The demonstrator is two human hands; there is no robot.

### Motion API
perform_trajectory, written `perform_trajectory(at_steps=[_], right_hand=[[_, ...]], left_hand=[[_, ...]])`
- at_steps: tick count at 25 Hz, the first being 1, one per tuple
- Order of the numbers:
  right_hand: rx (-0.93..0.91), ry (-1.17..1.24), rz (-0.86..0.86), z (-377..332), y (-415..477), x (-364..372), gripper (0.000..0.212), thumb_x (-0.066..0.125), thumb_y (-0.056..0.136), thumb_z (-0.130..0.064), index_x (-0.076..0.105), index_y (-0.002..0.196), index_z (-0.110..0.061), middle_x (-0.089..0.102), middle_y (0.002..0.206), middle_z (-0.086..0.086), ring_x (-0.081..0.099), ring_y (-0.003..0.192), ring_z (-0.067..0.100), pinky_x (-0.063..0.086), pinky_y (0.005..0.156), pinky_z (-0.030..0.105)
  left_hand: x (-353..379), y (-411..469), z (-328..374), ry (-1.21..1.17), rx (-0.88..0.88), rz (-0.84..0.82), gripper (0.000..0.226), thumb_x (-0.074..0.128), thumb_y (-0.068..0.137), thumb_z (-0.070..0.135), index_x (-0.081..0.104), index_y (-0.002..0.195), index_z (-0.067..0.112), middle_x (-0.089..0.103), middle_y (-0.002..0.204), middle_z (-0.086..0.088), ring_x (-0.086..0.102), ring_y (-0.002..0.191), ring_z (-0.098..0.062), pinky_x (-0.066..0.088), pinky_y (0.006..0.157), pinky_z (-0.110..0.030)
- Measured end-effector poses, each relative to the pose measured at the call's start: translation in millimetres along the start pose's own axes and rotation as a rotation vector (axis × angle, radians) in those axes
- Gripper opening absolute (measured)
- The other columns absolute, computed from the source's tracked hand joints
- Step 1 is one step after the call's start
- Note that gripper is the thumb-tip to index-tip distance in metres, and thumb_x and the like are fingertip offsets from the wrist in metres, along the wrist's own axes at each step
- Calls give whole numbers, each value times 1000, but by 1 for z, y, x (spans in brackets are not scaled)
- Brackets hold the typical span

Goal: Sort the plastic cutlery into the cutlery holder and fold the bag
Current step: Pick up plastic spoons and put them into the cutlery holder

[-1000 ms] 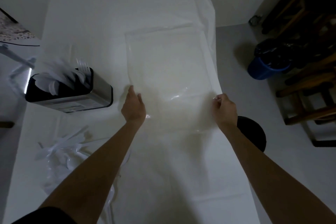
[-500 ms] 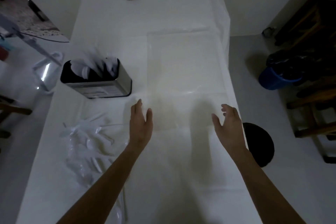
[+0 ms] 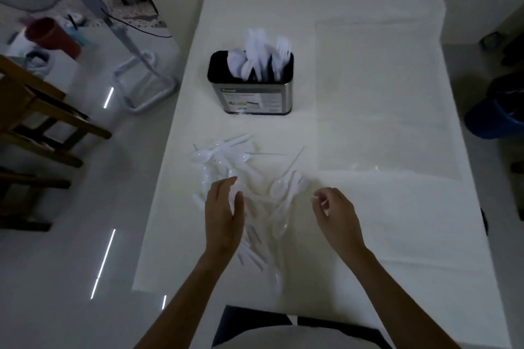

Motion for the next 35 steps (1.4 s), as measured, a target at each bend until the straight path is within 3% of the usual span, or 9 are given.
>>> perform_trajectory(at_steps=[3,5,10,15,23,28,30,32,35], right_hand=[[195,-5,-17,-5,-3,24,17,53,89,-29,59,78,-17,60,71,-3,59,68,17,43,57,27],[248,-25,5,-14,-6,32,18,53,87,-30,59,78,-16,61,73,-1,60,70,20,45,57,28],[-46,-362,-13,-61,14,49,33,48,93,-16,55,124,-22,52,110,7,62,90,23,55,68,38],[-95,-559,-142,-70,54,57,19,57,90,-19,65,108,-20,48,110,7,54,103,23,52,74,36],[-342,-470,260,-127,39,7,13,51,90,-24,63,92,-17,69,88,-4,56,89,25,30,73,32],[-128,-273,472,-117,-12,-20,12,52,93,-22,57,91,-12,61,65,-1,55,65,22,27,64,29],[33,-72,369,-90,-39,-1,15,46,97,-23,52,96,-9,49,57,-3,48,50,16,31,53,27],[168,36,221,-66,-68,29,17,48,96,-27,48,96,-10,41,55,-7,43,47,8,31,47,24],[354,86,46,-38,-102,65,21,61,88,-34,47,87,-19,42,55,-9,42,50,4,33,49,20]], left_hand=[[-28,6,-49,120,-56,2,27,52,94,19,56,119,12,56,114,-7,56,101,-22,52,85,-37],[-37,7,-80,173,-149,-27,28,56,91,19,56,118,13,54,113,-7,56,100,-25,54,81,-41],[-32,8,-110,76,-185,-222,30,55,91,27,54,120,18,45,117,-4,56,95,-20,51,73,-34],[-20,12,-116,35,-154,-482,43,59,79,45,56,118,26,38,106,6,51,93,-14,42,69,-26],[-25,28,-97,121,-33,-387,37,61,84,47,62,111,22,46,120,-1,50,105,-15,44,78,-26],[-17,42,-84,-30,-2,-348,23,66,83,37,64,92,16,58,99,1,55,92,-10,44,81,-24],[-21,46,-75,-250,-43,-300,19,64,85,35,61,88,17,60,86,6,56,82,3,44,70,-13],[-26,53,-70,-383,-101,-241,13,62,89,26,60,87,14,61,81,7,57,75,5,44,66,-15],[-43,68,-66,-539,-157,-82,10,64,89,20,58,82,25,64,82,-5,63,76,-20,52,70,-34]])
Point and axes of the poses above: each hand's wrist, its own y-axis towards the middle knuckle, its own x-axis out of the palm, z = x × y, the point moved 10 cm from there along y, towards the middle knuckle
